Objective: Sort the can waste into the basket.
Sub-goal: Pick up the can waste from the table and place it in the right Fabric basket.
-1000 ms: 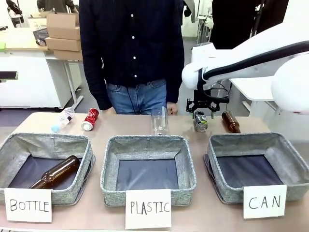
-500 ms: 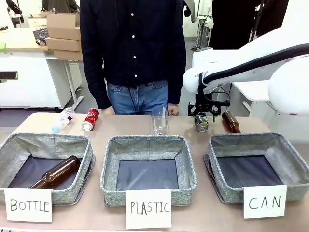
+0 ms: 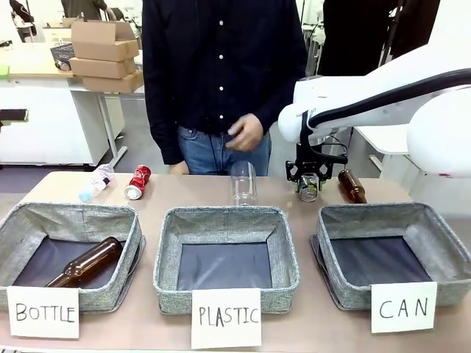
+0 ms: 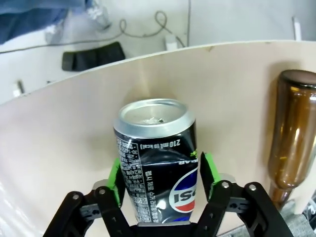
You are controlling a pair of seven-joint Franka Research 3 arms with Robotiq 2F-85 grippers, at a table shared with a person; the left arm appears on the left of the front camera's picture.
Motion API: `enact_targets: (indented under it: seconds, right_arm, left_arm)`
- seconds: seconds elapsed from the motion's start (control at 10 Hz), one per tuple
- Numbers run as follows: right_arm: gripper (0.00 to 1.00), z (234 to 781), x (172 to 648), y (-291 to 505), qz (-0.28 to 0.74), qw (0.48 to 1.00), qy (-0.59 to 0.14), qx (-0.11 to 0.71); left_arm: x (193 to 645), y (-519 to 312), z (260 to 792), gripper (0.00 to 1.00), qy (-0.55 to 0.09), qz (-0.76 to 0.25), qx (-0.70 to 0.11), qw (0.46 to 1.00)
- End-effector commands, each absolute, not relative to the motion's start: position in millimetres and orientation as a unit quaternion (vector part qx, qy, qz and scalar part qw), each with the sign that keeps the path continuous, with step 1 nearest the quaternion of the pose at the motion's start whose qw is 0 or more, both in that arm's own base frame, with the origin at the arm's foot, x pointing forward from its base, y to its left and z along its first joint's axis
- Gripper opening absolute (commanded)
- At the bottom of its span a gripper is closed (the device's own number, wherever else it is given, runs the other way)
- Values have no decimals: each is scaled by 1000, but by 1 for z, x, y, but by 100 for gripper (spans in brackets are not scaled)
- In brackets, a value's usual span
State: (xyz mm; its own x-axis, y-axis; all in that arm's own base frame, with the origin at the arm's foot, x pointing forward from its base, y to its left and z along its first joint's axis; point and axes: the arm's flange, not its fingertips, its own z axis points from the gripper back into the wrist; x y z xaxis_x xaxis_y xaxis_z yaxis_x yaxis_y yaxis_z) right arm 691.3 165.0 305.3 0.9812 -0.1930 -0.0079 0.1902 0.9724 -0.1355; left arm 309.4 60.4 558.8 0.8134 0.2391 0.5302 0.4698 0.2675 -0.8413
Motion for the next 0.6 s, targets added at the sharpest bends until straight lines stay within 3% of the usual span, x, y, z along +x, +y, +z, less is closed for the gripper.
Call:
enact_targets:
  seconds: [0.0, 0.2, 0.5]
  right_arm:
    - [48, 308, 699, 164, -87, 995, 21, -47]
    - [38, 308, 700, 164, -86, 995, 17, -47]
    - [38, 306, 700, 164, -86, 995, 19, -52]
  left_arm:
    - [311, 59, 561, 100, -303, -87, -604, 732]
    - [311, 59, 561, 100, -303, -87, -604, 732]
    - [311, 59, 561, 100, -303, -87, -604, 732]
